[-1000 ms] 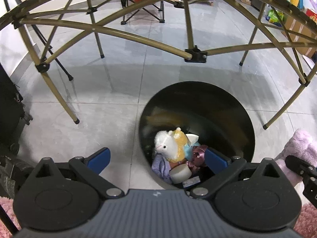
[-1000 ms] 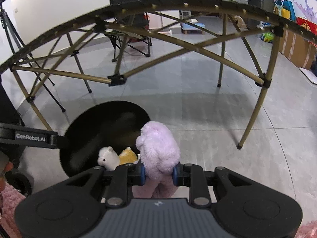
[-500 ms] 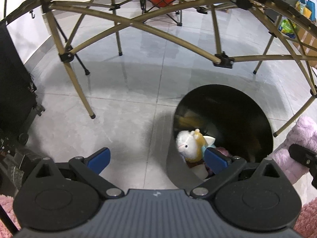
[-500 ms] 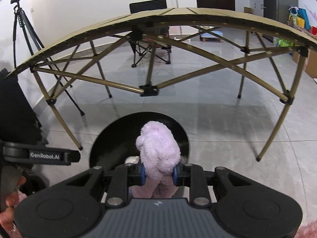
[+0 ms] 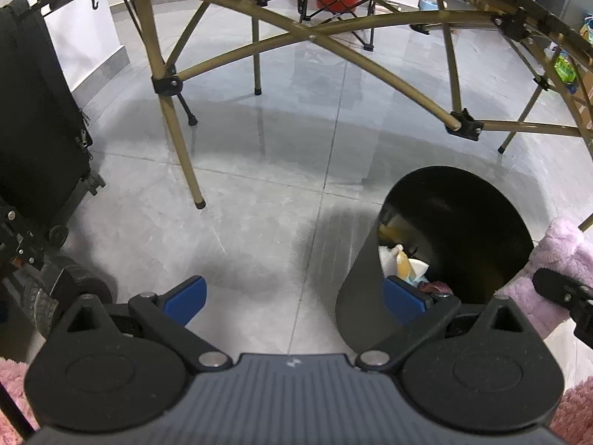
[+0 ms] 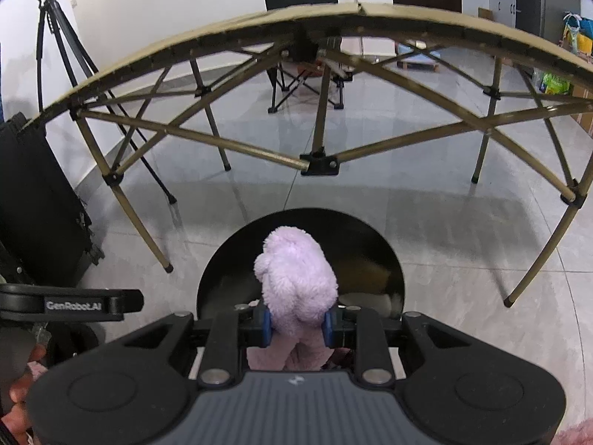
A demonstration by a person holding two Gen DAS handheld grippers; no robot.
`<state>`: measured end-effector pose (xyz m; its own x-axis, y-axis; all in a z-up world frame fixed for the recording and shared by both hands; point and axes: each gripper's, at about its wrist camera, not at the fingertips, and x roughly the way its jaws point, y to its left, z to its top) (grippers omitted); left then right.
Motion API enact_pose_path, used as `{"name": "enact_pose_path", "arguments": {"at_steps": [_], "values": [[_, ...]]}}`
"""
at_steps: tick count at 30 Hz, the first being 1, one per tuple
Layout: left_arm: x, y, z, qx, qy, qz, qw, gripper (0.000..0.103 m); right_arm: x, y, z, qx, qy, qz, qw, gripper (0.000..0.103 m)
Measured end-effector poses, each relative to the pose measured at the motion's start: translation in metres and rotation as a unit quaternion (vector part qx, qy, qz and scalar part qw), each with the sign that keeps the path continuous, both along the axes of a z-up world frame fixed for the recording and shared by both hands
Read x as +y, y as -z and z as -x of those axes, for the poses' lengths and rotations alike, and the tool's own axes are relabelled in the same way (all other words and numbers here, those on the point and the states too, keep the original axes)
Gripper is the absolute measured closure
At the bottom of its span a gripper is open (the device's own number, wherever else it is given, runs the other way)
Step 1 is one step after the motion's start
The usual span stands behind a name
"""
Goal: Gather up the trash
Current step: 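Move the right tool over the bin and open it to drop the headband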
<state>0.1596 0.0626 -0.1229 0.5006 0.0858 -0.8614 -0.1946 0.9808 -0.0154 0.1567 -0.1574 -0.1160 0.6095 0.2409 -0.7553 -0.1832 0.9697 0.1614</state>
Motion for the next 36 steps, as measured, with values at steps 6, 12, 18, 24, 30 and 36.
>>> {"name": "enact_pose_path", "arguments": {"at_steps": [6,12,18,24,30,36], "values": [[0.013,0.004,-0.001,0.006,-0.015,0.002,0.9999,0.0,0.012,0.008,-0.015,0.021,-0.001,0.011,1.0,0.079],[0.024,0.009,-0.003,0.013,-0.028,0.005,0.9995,0.0,0.024,0.018,-0.034,0.038,-0.004,0.021,0.999,0.079],[0.033,0.013,-0.009,0.02,-0.039,0.007,0.999,0.0,0.033,0.034,-0.051,0.061,-0.003,0.028,0.998,0.079],[0.033,0.017,-0.015,0.03,-0.039,0.005,0.9988,0.0,0.037,0.052,-0.064,0.084,-0.004,0.033,0.996,0.078],[0.031,0.024,-0.02,0.043,-0.037,-0.001,0.9984,0.0,0.038,0.068,-0.072,0.106,-0.005,0.04,0.994,0.078],[0.032,0.033,-0.024,0.056,-0.037,-0.003,0.9977,0.0,0.038,0.081,-0.079,0.125,-0.003,0.041,0.991,0.077]]}}
